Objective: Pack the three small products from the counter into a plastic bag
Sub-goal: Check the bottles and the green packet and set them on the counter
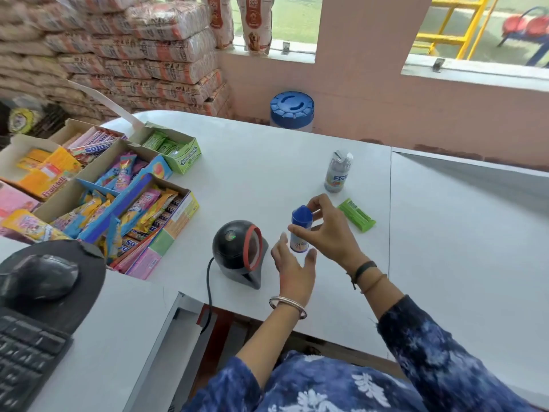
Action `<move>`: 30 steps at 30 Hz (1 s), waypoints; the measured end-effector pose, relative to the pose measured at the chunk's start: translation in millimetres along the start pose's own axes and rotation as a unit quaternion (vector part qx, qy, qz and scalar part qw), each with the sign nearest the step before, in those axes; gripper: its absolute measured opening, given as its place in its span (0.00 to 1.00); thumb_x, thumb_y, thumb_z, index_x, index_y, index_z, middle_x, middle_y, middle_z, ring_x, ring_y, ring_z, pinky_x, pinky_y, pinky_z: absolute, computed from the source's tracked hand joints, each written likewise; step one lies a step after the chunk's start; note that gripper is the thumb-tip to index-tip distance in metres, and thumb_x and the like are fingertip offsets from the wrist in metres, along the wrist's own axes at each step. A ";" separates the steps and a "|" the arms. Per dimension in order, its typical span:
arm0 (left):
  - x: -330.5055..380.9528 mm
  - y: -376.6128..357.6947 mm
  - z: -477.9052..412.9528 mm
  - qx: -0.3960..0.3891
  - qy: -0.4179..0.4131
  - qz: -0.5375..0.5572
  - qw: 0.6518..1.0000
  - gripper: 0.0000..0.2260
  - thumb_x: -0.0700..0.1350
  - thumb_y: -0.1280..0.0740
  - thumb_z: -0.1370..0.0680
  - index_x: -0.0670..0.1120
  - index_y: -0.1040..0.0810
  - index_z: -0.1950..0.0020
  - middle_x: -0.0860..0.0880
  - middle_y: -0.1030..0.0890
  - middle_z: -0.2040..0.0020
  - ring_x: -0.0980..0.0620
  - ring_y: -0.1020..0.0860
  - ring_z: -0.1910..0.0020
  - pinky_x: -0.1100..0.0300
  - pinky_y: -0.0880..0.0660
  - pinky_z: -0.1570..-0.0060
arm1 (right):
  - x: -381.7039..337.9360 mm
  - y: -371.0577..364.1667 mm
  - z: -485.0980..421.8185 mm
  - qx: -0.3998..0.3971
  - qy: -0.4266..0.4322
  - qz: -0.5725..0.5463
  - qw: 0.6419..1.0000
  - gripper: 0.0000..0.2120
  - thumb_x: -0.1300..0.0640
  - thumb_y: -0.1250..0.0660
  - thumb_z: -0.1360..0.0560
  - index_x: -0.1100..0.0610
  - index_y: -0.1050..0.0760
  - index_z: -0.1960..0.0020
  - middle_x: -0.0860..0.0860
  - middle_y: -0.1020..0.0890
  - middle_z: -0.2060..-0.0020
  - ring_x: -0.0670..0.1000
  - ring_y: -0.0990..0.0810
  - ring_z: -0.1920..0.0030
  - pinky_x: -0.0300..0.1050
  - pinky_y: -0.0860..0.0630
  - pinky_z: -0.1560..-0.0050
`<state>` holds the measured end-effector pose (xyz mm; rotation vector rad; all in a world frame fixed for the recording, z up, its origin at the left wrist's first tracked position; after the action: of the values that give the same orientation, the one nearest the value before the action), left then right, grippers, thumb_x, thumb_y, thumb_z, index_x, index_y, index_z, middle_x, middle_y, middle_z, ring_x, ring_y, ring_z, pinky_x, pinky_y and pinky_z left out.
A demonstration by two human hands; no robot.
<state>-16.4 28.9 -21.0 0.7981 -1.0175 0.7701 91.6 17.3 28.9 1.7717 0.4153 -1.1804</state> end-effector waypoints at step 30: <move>19.2 -55.6 -28.1 -0.140 0.051 0.196 0.969 0.05 0.39 0.36 0.24 0.48 0.23 0.53 0.47 0.19 0.57 0.53 0.19 0.60 0.66 0.24 0.64 | 70.1 77.1 3.6 -0.081 -0.183 -0.230 0.952 0.06 0.63 0.29 0.29 0.57 0.25 0.55 0.51 0.19 0.64 0.44 0.24 0.69 0.33 0.28 0.69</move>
<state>48.7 28.8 -23.3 0.3117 -1.1761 0.9663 176.8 -39.0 8.2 1.3075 0.7026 -1.7124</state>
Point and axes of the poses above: each hand's wrist, its own z-axis away from the middle knuckle, its own y-axis out of the back of the hand, x = y × z, the point moved 4 cm from there along -z, towards the middle knuckle
